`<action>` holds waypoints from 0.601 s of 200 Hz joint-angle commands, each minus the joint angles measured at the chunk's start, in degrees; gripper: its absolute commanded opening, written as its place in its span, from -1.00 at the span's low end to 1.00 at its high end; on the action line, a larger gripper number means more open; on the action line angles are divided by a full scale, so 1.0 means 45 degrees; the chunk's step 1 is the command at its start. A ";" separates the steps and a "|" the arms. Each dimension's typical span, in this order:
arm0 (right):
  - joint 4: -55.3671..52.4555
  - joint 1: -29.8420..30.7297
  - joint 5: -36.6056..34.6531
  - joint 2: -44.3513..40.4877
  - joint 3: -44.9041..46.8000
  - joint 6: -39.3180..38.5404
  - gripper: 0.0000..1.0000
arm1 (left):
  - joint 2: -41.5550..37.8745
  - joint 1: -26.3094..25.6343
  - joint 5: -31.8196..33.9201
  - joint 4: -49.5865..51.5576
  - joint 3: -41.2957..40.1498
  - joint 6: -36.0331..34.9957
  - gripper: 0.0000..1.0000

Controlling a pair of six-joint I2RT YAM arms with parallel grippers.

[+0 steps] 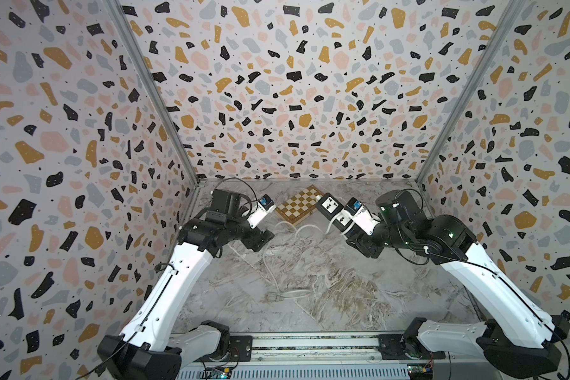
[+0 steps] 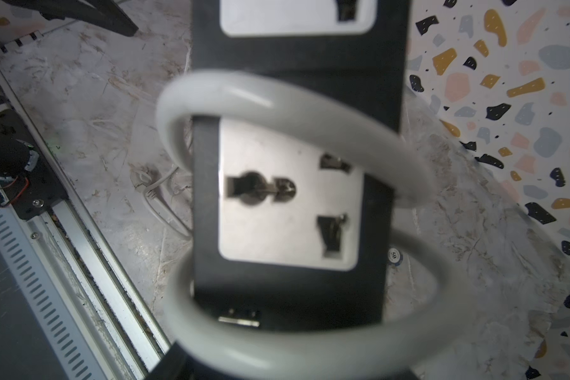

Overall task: Unwrap the cord wrapped around the power strip
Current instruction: Unwrap the power cord from the power strip.

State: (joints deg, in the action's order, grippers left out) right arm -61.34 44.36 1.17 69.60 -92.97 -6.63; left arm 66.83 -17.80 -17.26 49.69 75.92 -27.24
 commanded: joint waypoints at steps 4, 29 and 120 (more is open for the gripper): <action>0.0741 -0.0053 0.0064 0.0028 -0.1204 0.0062 -1.00 | -0.0047 -0.0638 -0.0592 0.0979 0.1280 -0.1617 0.72; 0.0738 -0.0053 0.0422 0.0254 -0.1806 0.0107 -1.00 | -0.0537 -0.1311 -0.4718 -0.2363 0.0250 -0.0472 0.73; 0.1016 -0.0072 0.0736 0.0616 -0.2884 0.0473 -1.00 | 0.1474 -0.2834 -0.7281 -1.4643 -0.2546 0.5963 0.79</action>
State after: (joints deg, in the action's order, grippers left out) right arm -60.60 44.23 3.62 72.90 -102.63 -5.82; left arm 72.40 -29.15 -45.87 1.96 66.37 -8.93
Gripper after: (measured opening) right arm 0.584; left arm 0.899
